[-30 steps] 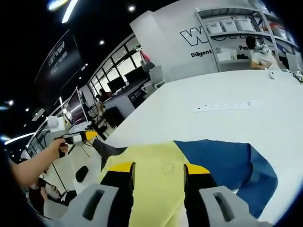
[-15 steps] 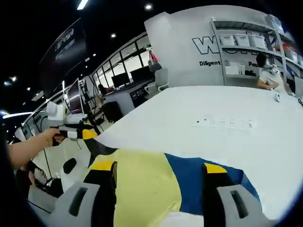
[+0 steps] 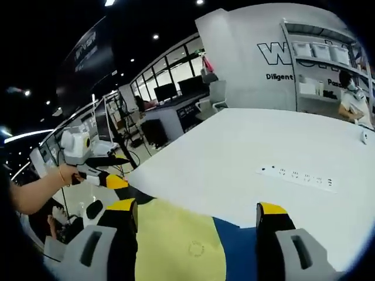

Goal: Fold the garment on the visible template until the final outline fits inside the template.

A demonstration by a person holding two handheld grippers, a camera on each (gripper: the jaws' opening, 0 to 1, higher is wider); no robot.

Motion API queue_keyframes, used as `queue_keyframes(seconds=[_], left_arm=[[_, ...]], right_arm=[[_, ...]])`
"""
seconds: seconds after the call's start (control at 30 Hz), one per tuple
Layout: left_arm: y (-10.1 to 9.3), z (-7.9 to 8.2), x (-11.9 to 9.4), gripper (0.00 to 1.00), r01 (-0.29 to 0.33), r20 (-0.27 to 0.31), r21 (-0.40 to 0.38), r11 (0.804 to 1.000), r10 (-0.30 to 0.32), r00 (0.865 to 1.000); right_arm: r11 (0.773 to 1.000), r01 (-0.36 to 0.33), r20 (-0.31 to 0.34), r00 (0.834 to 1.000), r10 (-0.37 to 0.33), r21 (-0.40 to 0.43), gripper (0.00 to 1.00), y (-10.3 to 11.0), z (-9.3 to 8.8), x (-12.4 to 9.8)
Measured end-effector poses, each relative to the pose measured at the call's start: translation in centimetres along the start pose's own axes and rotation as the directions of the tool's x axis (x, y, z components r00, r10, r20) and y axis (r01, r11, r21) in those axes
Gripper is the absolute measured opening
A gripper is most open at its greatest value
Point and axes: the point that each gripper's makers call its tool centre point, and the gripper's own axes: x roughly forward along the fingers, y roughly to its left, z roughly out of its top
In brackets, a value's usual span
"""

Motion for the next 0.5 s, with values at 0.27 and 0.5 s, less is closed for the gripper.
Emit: queue_keyframes(seconds=[0.27,0.5], left_arm=[[-2.4,-3.5,1.5,0.72,0.101,-0.119,0.026,0.995,-0.097,0.988],[-3.0,-6.0,2.9,0.69,0.145,-0.190,0.063,0.987,-0.131,0.973]], right_arm=[[0.994,-0.047,-0.173,0.984,0.030,-0.097,0.80,-0.3,-4.7,2.8],[0.980,-0.125,-0.263,0.961,0.081,-0.156,0.74,-1.0,-7.8,5.4]])
